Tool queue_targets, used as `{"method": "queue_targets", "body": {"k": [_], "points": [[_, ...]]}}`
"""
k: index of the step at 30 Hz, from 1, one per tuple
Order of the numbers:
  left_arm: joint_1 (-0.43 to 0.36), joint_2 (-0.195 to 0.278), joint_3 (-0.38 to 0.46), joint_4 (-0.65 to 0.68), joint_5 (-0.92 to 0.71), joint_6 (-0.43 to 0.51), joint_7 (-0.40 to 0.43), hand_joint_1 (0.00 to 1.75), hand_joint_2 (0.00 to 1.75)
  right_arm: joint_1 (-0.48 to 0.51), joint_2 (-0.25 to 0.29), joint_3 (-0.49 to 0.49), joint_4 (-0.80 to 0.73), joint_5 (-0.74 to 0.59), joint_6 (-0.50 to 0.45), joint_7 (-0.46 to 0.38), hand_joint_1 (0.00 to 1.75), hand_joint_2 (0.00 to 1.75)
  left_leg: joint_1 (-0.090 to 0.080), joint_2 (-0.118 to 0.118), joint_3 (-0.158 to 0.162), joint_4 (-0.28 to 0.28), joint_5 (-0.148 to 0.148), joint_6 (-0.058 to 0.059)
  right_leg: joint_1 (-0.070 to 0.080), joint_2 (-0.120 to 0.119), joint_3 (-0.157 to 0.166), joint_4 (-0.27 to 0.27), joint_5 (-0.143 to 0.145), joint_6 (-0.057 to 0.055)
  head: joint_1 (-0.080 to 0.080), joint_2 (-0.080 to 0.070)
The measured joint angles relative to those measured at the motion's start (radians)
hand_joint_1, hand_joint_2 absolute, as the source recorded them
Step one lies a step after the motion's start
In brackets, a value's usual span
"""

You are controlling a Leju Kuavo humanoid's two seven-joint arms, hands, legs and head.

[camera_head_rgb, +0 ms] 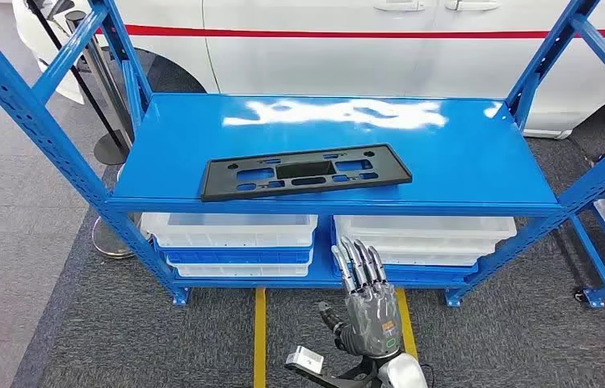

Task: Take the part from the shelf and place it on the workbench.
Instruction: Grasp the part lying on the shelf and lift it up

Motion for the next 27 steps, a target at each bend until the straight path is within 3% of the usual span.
{"method": "queue_targets", "body": {"k": [2, 4, 6, 8, 11, 13, 15, 16, 17, 18, 20, 22, 25, 27], "points": [[0.0, 0.001, 0.0, 0.0, -0.006, -0.004, 0.011, 0.0, 0.0, -0.002, 0.002, -0.005, 0.009, -0.001, 0.0, 0.007, 0.0, 1.75, -0.002, -0.001, 0.001, 0.001, -0.001, 0.001, 0.0, 0.0, 0.016, -0.034, 0.03, -0.004, 0.0, 0.0], [0.0, 0.002, 0.0, 0.0, -0.015, -0.01, 0.024, 0.0, 0.0, -0.007, 0.007, -0.014, 0.023, -0.004, 0.0, 0.018, 0.0, 1.75, -0.007, -0.002, 0.004, 0.002, -0.002, 0.001, 0.004, 0.0, 0.073, -0.153, 0.1, -0.016, 0.0, 0.0], [-0.001, 0.002, -0.001, 0.001, -0.021, -0.013, 0.027, 0.0, 0.0, -0.013, 0.01, -0.02, 0.033, -0.01, 0.0, 0.022, 0.0, 1.75, -0.012, -0.003, 0.004, 0.005, -0.005, -0.003, 0.01, -0.001, 0.126, -0.267, 0.141, -0.029, 0.0, 0.0], [-0.002, 0.003, -0.001, 0.002, -0.026, -0.02, 0.029, 0.0, 0.0, -0.018, 0.013, -0.024, 0.045, -0.025, -0.001, 0.024, 0.0, 1.75, -0.012, -0.002, 0.002, 0.006, -0.005, -0.012, 0.016, -0.002, 0.137, -0.296, 0.144, -0.033, 0.0, 0.0], [-0.003, 0.008, -0.001, 0.003, -0.031, -0.041, 0.031, 0.0, 0.0, -0.023, 0.016, -0.031, 0.065, -0.047, -0.001, 0.024, 0.0, 1.75, -0.01, -0.003, -0.003, 0.021, -0.019, -0.031, 0.008, -0.003, 0.142, -0.311, 0.152, -0.042, 0.0, 0.0], [-0.004, 0.012, -0.001, 0.003, -0.032, -0.051, 0.031, 0.0, 0.0, -0.029, 0.017, -0.033, 0.076, -0.062, -0.002, 0.022, 0.0, 1.75, -0.004, -0.004, -0.039, 0.101, -0.066, -0.044, 0.002, -0.006, 0.146, -0.319, 0.155, -0.05, -0.001, 0.0], [-0.003, 0.013, -0.001, 0.004, -0.032, -0.057, 0.03, 0.0, 0.0, -0.032, 0.017, -0.034, 0.088, -0.081, -0.002, 0.02, 0.0, 1.75, 0.004, -0.004, -0.099, 0.222, -0.117, -0.055, 0.001, -0.007, 0.145, -0.319, 0.153, -0.053, -0.001, 0.0], [-0.002, 0.014, -0.001, 0.004, -0.032, -0.058, 0.03, 0.0, 0.0, -0.035, 0.017, -0.034, 0.095, -0.089, -0.002, 0.022, 0.0, 1.75, 0.008, -0.003, -0.119, 0.259, -0.123, -0.06, 0.001, -0.007, 0.146, -0.318, 0.152, -0.053, -0.001, 0.0], [-0.001, 0.016, -0.001, 0.004, -0.032, -0.06, 0.03, 0.0, 0.0, -0.037, 0.017, -0.033, 0.102, -0.096, -0.002, 0.025, 0.0, 1.75, 0.011, -0.003, -0.122, 0.262, -0.111, -0.064, 0.0, -0.007, 0.148, -0.318, 0.149, -0.052, -0.001, 0.0], [-0.001, 0.019, -0.001, 0.004, -0.032, -0.06, 0.031, 0.0, 0.0, -0.041, 0.017, -0.032, 0.109, -0.103, -0.002, 0.031, 0.0, 1.75, 0.014, -0.003, -0.107, 0.228, -0.083, -0.066, -0.001, -0.006, 0.151, -0.317, 0.147, -0.049, -0.001, 0.0], [-0.002, 0.023, -0.001, 0.004, -0.033, -0.06, 0.034, 0.0, 0.0, -0.048, 0.017, -0.026, 0.119, -0.11, -0.002, 0.037, 0.0, 1.75, 0.016, -0.002, -0.044, 0.1, -0.021, -0.066, -0.001, -0.005, 0.159, -0.314, 0.139, -0.039, -0.001, 0.0], [-0.004, 0.025, -0.001, 0.004, -0.033, -0.06, 0.037, 0.0, 0.0, -0.052, 0.017, -0.021, 0.123, -0.115, -0.002, 0.029, 0.0, 1.75, 0.011, -0.003, -0.003, 0.017, -0.004, -0.054, 0.001, -0.005, 0.162, -0.312, 0.132, -0.025, 0.0, 0.0], [0.0, 0.025, 0.0, 0.004, -0.033, -0.059, 0.04, 0.0, 0.0, -0.052, 0.016, -0.02, 0.124, -0.136, -0.003, 0.001, 0.0, 1.75, 0.008, -0.005, 0.005, 0.0, -0.013, -0.03, 0.001, -0.005, 0.165, -0.303, 0.133, -0.006, 0.0, 0.0], [0.001, 0.025, 0.001, 0.004, -0.033, -0.057, 0.041, 0.0, 0.0, -0.051, 0.016, -0.019, 0.127, -0.15, -0.003, -0.013, 0.0, 1.75, 0.01, -0.005, 0.02, -0.006, -0.015, -0.016, -0.002, -0.004, 0.152, -0.265, 0.117, 0.002, 0.0, 0.0]]}}
